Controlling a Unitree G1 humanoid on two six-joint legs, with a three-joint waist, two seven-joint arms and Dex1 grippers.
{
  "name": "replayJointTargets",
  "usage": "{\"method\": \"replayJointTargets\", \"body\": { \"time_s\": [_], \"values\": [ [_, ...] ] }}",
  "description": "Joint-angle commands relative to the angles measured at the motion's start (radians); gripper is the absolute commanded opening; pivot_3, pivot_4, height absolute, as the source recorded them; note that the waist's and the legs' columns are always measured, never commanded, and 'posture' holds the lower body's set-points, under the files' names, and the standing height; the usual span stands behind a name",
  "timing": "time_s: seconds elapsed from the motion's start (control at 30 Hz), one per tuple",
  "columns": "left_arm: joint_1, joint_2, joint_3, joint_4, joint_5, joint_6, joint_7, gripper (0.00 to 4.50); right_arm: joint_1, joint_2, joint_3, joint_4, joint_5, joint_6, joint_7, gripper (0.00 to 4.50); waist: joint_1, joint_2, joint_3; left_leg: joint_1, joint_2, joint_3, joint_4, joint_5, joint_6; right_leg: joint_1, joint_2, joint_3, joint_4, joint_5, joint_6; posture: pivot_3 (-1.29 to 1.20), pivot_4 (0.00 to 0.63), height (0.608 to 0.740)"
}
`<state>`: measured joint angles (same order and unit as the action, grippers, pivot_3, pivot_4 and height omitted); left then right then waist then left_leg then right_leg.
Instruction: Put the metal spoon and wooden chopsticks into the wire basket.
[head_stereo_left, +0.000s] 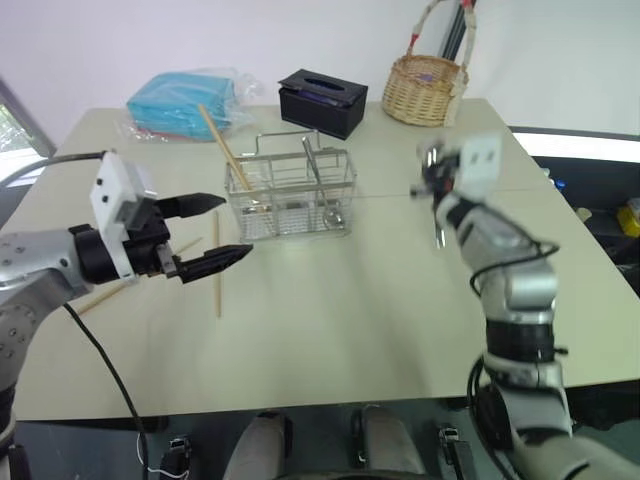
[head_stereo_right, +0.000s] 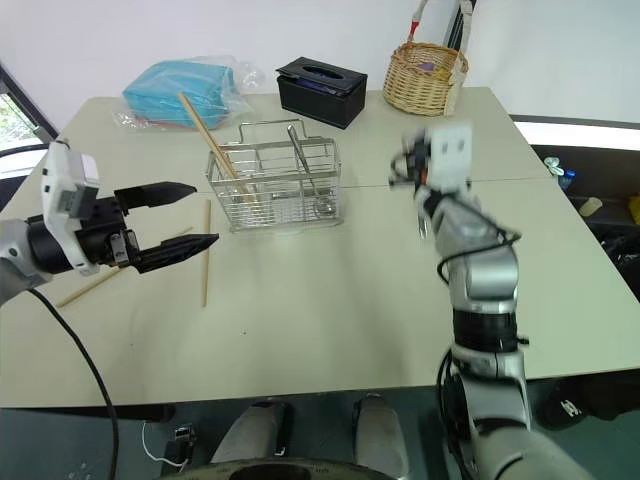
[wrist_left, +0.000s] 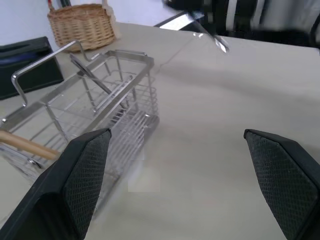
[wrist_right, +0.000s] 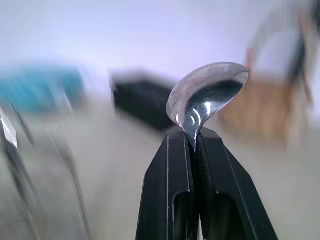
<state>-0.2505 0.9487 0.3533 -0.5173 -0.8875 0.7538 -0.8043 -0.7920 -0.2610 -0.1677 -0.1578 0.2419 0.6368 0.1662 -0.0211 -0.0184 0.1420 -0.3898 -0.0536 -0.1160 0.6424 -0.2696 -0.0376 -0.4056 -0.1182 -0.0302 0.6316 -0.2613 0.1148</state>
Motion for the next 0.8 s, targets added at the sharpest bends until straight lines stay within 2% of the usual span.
{"method": "replayJointTargets", "body": {
  "time_s": [0.03,0.17,0.33,0.57,0.8],
  "values": [
    [-0.026,-0.013,-0.011,0.008,0.021,-0.03,0.004,4.5,-0.113,0.079,0.006,0.028,0.055,-0.054,-0.004,0.07,0.001,-0.001,-0.001,0.0,0.0,0.0,0.0,0.0,0.0,0.0,0.0,0.0,0.0,0.0,0.0,0.0,0.15,0.661],
    [-0.039,-0.025,-0.01,0.008,0.031,-0.032,0.015,4.5,-0.238,0.216,0.023,0.172,0.076,-0.151,-0.024,0.07,0.0,-0.001,0.0,0.0,-0.001,0.0,0.0,0.0,0.0,-0.004,-0.001,0.0,0.0,0.001,0.0,0.0,0.15,0.661],
    [-0.024,-0.024,0.029,-0.023,0.012,-0.018,0.045,4.5,-0.288,0.313,0.08,0.391,0.025,-0.377,0.019,0.07,0.001,-0.001,0.0,-0.001,-0.002,-0.001,0.001,0.0,0.0,-0.004,-0.001,0.001,0.001,0.001,0.0,0.0,0.15,0.661],
    [0.02,-0.012,0.107,-0.077,-0.028,0.02,0.098,4.5,-0.304,0.341,0.102,0.724,-0.034,-0.694,0.085,0.07,-0.004,-0.001,0.0,0.0,-0.002,-0.001,0.001,0.0,0.0,-0.004,-0.001,0.001,0.002,0.002,0.0,0.0,0.15,0.661],
    [0.043,0.006,0.163,-0.11,-0.07,0.054,0.136,4.5,-0.321,0.351,0.086,0.919,-0.046,-0.89,0.11,0.07,-0.025,-0.001,0.0,0.0,-0.002,-0.002,0.002,0.0,0.0,-0.004,0.0,0.001,0.004,0.002,0.0,0.0,0.15,0.661]
  ]
}}
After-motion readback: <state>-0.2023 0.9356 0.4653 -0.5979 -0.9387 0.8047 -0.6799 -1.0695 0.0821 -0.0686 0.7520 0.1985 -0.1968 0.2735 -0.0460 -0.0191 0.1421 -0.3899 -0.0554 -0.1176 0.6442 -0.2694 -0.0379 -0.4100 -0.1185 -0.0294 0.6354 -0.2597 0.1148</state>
